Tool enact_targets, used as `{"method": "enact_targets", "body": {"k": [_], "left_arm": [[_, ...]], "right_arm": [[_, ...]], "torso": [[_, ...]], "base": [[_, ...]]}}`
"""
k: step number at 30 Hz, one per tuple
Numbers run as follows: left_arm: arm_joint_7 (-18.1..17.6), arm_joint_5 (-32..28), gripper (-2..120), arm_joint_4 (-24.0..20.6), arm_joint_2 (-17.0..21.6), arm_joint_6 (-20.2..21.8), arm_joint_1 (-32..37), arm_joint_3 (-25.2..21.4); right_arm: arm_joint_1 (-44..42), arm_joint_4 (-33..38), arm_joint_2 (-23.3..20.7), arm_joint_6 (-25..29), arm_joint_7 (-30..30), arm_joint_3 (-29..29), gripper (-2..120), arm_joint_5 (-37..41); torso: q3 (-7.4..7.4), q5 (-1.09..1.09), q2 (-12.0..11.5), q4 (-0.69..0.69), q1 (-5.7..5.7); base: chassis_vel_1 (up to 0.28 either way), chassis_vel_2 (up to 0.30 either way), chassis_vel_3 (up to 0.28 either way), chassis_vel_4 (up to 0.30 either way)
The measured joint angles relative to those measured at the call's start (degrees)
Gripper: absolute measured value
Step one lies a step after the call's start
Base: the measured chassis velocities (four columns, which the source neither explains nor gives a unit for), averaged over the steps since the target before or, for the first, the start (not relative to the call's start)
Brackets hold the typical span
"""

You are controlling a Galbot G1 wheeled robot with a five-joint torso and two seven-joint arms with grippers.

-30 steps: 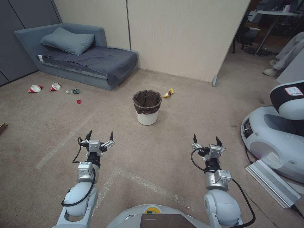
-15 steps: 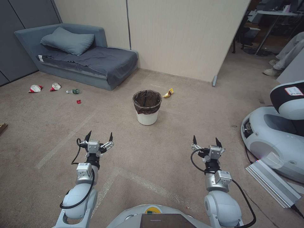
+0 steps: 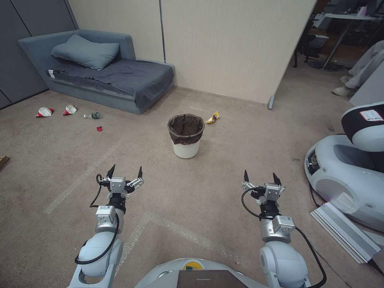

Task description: Pick up the trash bin, then pick up the garbage from the floor and place it into the trash bin.

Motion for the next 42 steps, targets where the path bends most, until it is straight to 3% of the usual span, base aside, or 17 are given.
{"method": "enact_targets", "body": {"k": [42], "left_arm": [[0.2,-0.6,100,-1.8,-0.1,-0.2,1.9,-0.1]], "right_arm": [[-1.5,0.0,0.0,2.4,0.0,0.3,100,-0.9]], "torso": [[0.00,0.01,0.0,0.00,0.00]], "base": [[-0.115,0.112,0.119,-0.112]]}}
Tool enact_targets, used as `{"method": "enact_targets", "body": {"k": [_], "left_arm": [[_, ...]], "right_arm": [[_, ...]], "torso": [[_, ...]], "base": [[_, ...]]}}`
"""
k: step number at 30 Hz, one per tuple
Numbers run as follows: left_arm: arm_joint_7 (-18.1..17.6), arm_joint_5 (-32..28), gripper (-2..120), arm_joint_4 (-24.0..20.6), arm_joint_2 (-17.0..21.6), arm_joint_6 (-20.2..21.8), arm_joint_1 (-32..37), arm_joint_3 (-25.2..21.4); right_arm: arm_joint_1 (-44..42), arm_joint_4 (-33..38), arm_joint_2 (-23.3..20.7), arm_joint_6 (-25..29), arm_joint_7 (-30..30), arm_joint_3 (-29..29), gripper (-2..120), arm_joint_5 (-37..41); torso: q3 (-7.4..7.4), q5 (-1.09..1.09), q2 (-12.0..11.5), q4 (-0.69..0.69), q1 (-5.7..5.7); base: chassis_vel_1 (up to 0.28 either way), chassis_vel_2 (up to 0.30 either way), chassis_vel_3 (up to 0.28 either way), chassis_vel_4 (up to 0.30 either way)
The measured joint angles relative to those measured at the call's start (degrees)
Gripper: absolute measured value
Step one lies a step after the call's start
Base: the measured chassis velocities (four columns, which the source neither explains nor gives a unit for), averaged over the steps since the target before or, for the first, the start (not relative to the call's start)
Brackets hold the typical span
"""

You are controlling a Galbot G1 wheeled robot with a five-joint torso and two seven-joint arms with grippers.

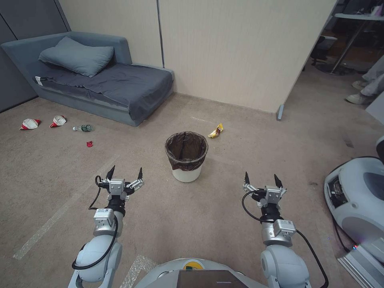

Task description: Pick up the trash bin, then pick up the garbage from the floor and place it into the trash bin.

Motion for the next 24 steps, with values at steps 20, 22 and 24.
{"method": "enact_targets", "body": {"k": [20,22,24], "left_arm": [[0.0,-0.7,100,0.0,0.2,-0.1,0.1,0.0],[0.0,-0.7,100,0.0,0.2,-0.1,0.1,0.1],[0.0,-0.7,100,0.0,0.2,0.0,0.1,0.1]], "right_arm": [[-0.2,0.4,0.0,0.1,-0.1,-0.1,100,-0.5],[-0.2,0.4,0.0,0.0,-0.1,-0.2,100,-0.6],[-0.2,0.3,0.0,0.0,-0.1,-0.2,100,-0.7]], "torso": [[0.00,-0.01,0.0,-0.01,0.00],[0.00,-0.01,0.0,0.01,0.00],[0.00,-0.01,0.0,0.01,0.00]], "base": [[-0.152,0.141,0.143,-0.147],[-0.146,0.165,0.146,-0.173],[-0.145,0.151,0.143,-0.175]]}}
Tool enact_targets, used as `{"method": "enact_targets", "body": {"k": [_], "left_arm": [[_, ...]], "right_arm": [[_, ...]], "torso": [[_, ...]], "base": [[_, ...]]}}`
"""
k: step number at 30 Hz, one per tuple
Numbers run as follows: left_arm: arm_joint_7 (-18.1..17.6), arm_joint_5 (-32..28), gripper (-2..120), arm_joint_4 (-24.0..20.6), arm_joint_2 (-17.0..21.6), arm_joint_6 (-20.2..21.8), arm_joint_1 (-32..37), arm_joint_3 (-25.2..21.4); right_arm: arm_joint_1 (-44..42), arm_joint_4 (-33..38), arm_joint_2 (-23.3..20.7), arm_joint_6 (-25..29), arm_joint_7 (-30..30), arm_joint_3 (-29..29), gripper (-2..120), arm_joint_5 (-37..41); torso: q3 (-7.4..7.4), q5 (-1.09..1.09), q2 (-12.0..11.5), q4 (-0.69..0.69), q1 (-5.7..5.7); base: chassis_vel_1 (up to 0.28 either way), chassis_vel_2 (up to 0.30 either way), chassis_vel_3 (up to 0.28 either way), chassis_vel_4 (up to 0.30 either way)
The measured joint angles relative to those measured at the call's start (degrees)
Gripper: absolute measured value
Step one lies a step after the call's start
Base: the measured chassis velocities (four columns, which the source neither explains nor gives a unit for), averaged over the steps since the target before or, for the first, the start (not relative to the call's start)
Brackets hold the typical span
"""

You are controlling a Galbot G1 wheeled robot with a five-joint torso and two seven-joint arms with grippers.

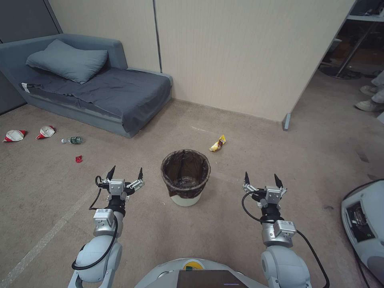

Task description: Pick up the trash bin, then pick up the garbage from the floor and place it into the trash bin.

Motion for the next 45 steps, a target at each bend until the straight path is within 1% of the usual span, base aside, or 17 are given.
{"method": "enact_targets", "body": {"k": [4,8,10,11,13,15,17,19,21,23,25,28,31,33,37,43,45], "left_arm": [[0.0,-0.2,100,0.0,0.0,0.4,0.0,0.3],[0.1,-1.1,100,-0.1,0.0,2.9,-0.3,1.3],[0.7,-2.1,100,-0.7,0.0,6.1,-1.1,2.1],[0.7,-2.1,100,-0.7,0.0,6.1,-1.1,2.1],[1.1,-2.9,100,-1.0,0.1,9.0,-3.0,2.9],[1.3,-2.9,100,-1.0,0.1,9.8,-3.8,3.2],[1.7,-3.0,100,-0.2,0.1,13.3,-6.8,4.2],[1.8,-3.1,100,0.0,0.0,14.7,-7.7,4.6],[2.0,-3.3,100,0.5,-0.2,18.5,-9.9,5.7],[2.0,-3.4,100,0.5,-0.2,18.6,-10.0,5.7],[2.2,-3.7,100,1.7,-0.1,23.0,-12.2,7.1],[1.8,-4.1,100,3.1,0.1,25.1,-13.7,8.5],[1.6,-4.1,100,4.1,0.1,25.7,-14.4,9.2],[0.5,-4.1,100,6.2,-0.1,26.7,-16.1,12.0],[-0.9,-3.7,100,8.0,-0.3,27.3,-17.9,14.5],[-2.5,-3.3,100,10.4,-0.5,28.7,-19.6,16.3],[-3.4,-3.5,100,11.1,-0.5,30.4,-20.3,16.7]], "right_arm": [[0.0,-0.1,0.0,0.1,0.1,-0.1,100,0.0],[0.1,-0.2,0.0,0.1,0.1,-0.2,100,0.0],[0.2,-0.2,0.0,0.1,0.1,-0.3,100,0.1],[0.2,-0.2,0.0,0.1,0.1,-0.3,100,0.1],[0.2,-0.2,0.0,0.1,0.3,-0.4,100,0.1],[0.3,-0.3,0.0,0.1,0.6,-0.5,100,0.1],[0.2,-0.3,0.0,0.1,1.1,-0.5,100,0.3],[0.2,-0.3,0.0,0.0,1.1,-0.5,100,0.4],[0.2,-0.3,0.0,-0.1,1.3,-0.3,100,0.6],[0.2,-0.3,0.0,-0.1,1.3,-0.3,100,0.6],[0.3,-0.6,0.0,-0.1,1.5,-0.2,100,0.7],[0.4,-1.0,0.0,-0.1,1.8,-0.2,100,0.7],[0.5,-1.2,0.0,-0.1,2.0,-0.2,100,0.7],[0.7,-1.6,0.0,0.0,2.8,-0.3,100,0.7],[0.8,-1.7,0.0,0.0,3.3,-0.3,100,0.7],[0.8,-1.9,0.0,0.0,3.9,-0.3,100,0.7],[0.9,-2.2,0.0,0.2,4.2,-0.3,100,0.8]], "torso": [[0.00,0.00,0.0,-0.01,0.00],[0.01,0.00,0.0,-0.01,0.00],[0.00,0.01,0.0,-0.01,0.00],[0.00,0.01,0.0,-0.01,0.00],[0.00,0.01,0.0,-0.01,0.00],[0.00,0.00,0.0,-0.01,0.00],[0.00,0.00,0.0,-0.02,0.00],[0.00,0.00,0.0,-0.02,0.00],[0.00,0.00,0.0,-0.02,0.00],[0.00,0.00,0.0,-0.02,0.00],[0.00,0.01,0.0,0.00,0.00],[0.00,0.01,0.0,-0.01,0.00],[0.00,0.01,0.0,-0.01,0.00],[0.00,0.01,0.0,-0.02,0.00],[0.00,0.01,0.0,-0.01,0.00],[0.00,0.01,0.0,-0.01,0.00],[0.00,0.01,0.0,-0.01,0.00]], "base": [[-0.124,0.125,0.112,-0.150],[-0.055,0.055,0.076,-0.080],[0.000,0.000,0.000,0.000],[0.000,0.000,0.000,0.000],[0.000,0.000,0.000,0.000],[0.000,0.000,0.000,0.000],[0.000,0.000,0.000,0.000],[0.000,0.000,0.000,0.000],[0.000,0.000,0.000,0.000],[0.000,0.000,0.000,0.000],[0.000,0.000,0.000,0.000],[0.000,0.000,0.000,0.000],[0.000,0.000,0.000,0.000],[0.000,0.000,0.000,0.000],[0.000,0.000,0.000,0.000],[0.000,0.000,0.000,0.000],[0.000,0.000,0.000,0.000]]}}
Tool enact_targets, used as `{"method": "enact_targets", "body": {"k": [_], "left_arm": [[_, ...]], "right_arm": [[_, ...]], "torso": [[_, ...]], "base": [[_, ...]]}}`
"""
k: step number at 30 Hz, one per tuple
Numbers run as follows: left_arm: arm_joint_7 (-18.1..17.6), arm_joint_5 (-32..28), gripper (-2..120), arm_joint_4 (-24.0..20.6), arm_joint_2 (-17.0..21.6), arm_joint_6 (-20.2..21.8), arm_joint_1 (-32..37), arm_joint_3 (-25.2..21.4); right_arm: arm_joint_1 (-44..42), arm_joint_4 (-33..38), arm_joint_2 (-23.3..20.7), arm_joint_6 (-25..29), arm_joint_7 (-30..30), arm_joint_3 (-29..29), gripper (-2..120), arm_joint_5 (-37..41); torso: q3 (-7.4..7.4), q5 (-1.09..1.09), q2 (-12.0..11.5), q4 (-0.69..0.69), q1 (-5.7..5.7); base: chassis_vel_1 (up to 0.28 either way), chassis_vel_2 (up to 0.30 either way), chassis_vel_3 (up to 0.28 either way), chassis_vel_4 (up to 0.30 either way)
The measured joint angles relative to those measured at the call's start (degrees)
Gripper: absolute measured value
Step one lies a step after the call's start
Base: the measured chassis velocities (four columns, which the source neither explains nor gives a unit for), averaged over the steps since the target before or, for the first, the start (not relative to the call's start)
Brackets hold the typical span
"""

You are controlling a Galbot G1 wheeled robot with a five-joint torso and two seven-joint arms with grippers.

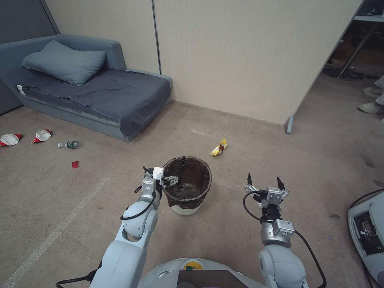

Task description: Pick up the trash bin, then pick up the garbage from the floor and place it into the trash bin.

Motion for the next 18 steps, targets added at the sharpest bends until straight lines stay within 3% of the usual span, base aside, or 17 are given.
{"method": "enact_targets", "body": {"k": [9,18], "left_arm": [[-6.5,-4.7,100,1.9,0.0,5.0,-2.8,0.9],[-9.3,-6.5,100,4.8,-0.1,6.0,-4.5,-0.3]], "right_arm": [[0.3,-1.0,0.0,0.7,0.4,-0.2,100,0.3],[0.5,-1.8,0.0,1.1,0.5,0.0,100,0.6]], "torso": [[0.00,0.00,0.0,0.00,0.00],[0.00,0.00,0.0,0.00,0.00]], "base": [[0.000,0.000,0.000,0.000],[0.000,0.000,0.000,0.000]]}}
